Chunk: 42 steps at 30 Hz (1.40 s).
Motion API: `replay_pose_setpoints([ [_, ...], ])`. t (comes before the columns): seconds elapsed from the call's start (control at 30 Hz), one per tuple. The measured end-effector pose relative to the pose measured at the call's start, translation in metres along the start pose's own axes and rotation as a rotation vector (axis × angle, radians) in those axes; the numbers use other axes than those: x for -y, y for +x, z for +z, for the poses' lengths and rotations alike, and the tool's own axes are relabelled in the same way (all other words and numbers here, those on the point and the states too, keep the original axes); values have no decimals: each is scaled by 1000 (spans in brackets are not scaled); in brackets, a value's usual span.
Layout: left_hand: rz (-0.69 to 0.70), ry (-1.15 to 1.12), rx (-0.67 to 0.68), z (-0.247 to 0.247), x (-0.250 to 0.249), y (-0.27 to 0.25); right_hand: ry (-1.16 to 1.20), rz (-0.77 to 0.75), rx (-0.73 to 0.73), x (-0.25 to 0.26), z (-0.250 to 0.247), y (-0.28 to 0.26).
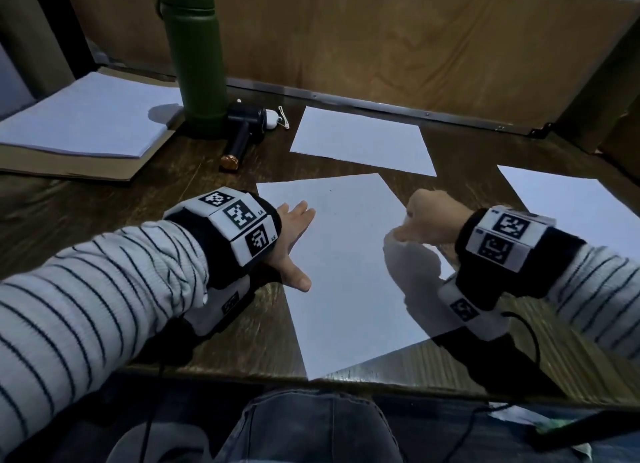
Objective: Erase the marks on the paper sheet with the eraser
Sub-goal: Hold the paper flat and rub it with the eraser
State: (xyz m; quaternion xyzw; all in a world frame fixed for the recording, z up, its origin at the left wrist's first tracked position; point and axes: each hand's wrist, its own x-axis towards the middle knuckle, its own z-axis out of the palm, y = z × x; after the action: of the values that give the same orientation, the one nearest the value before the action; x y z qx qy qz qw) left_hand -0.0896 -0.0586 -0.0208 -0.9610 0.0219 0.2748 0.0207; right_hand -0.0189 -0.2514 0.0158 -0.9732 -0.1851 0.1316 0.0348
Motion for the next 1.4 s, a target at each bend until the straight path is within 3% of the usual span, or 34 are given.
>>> replay_pose_setpoints([
  [0.17,5,3,-17,2,1,0,-13,-155,-15,36,13,-6],
  [0.33,29,35,-71,3,-1,-1,140,-346,111,78,22,-16],
  [0.6,-2,16,-17,4,2,1,-48,-169,62,56,4,-10],
  [0.83,56,59,-170,6,-8,-2,31,-277,135,98,18,-11],
  [1.0,-14,8,-21,4,3,1,-36,-163,70,64,9,-10],
  [1.23,33,42,-110,9,-2,2,70,-272,138,92,20,-11],
  [1.4,8,-6,-14,7,7,2,-6,-209,167,49,11,-8],
])
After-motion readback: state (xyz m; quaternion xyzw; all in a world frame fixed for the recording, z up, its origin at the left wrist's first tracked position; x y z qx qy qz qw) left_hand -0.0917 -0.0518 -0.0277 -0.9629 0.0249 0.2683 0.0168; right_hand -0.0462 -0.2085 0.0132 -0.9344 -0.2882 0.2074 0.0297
